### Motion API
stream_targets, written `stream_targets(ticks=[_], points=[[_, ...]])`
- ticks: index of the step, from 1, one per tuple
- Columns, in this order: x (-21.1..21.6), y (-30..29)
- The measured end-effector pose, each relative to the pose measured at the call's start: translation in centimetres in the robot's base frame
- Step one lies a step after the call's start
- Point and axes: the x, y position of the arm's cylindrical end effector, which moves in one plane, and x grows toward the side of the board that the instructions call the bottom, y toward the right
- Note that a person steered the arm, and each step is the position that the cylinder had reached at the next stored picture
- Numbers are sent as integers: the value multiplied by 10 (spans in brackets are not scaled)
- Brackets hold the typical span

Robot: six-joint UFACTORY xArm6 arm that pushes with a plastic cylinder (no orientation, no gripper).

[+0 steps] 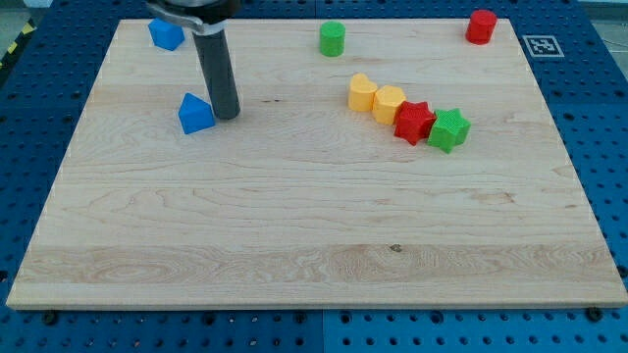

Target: Move your arm towards the bottom center

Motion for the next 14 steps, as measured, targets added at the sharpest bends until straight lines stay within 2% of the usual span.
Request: stream_targets(ticks=[3,6,8,11,14], points=[[7,-64],[9,-72],[13,-45],[16,-45],[16,7]])
